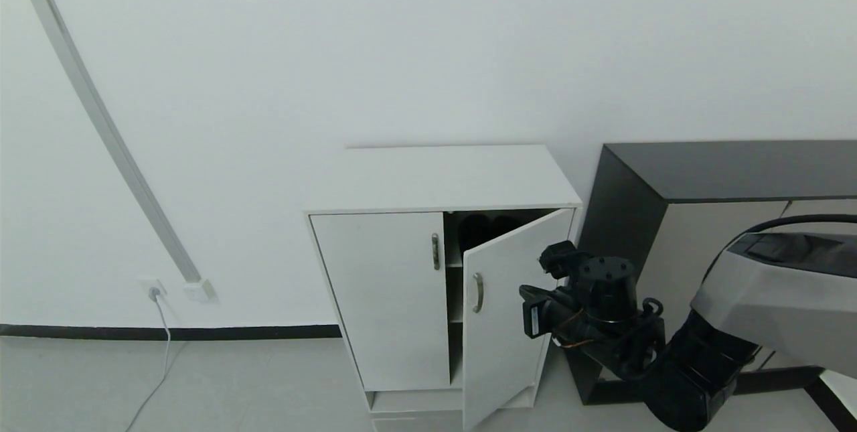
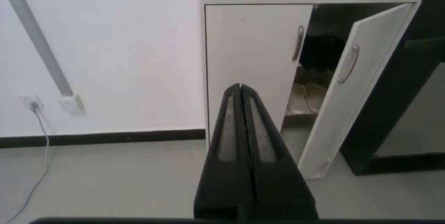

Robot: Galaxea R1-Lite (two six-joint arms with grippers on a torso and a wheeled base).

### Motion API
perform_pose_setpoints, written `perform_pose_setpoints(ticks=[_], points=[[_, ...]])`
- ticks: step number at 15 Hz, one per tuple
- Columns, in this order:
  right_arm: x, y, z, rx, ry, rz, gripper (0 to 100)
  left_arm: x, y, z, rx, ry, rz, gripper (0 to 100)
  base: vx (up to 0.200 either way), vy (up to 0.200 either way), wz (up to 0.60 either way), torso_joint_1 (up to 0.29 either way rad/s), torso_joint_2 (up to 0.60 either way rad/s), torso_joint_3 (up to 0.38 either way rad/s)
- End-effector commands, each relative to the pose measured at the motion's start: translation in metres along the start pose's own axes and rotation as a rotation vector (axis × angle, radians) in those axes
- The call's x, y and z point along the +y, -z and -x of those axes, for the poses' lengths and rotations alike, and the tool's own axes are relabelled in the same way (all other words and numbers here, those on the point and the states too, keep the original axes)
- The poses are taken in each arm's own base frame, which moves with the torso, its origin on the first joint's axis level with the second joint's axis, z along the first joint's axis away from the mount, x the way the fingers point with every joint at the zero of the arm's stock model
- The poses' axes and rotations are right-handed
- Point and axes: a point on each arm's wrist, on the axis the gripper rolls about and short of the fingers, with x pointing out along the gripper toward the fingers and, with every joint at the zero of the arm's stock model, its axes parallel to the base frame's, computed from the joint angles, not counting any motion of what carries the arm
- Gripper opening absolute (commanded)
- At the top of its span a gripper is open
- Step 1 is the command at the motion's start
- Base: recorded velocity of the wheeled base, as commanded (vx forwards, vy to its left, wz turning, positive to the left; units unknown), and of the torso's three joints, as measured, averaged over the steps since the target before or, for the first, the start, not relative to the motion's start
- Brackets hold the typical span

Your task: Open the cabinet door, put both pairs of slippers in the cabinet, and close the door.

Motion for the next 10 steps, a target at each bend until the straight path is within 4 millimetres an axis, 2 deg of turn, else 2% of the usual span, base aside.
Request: perform_pose_setpoints(ticks=[1,7,10], points=[[0.003,0.002,0.009,0.011,-0.010,0.005,0,0.000,0.000,0.000,0.000,0.000,0.000,0,0.200,0.000,0.00,-0.017,0.00,0.007],[0.003,0.019,0.032,0.016,-0.018,0.018,0,0.000,0.000,0.000,0.000,0.001,0.000,0,0.200,0.000,0.00,0.006,0.00,0.001],[0.002,0.020,0.035,0.009,-0.018,0.015,0,0.000,0.000,0.000,0.000,0.001,0.000,0,0.000,0.000,0.00,0.000,0.00,0.000]])
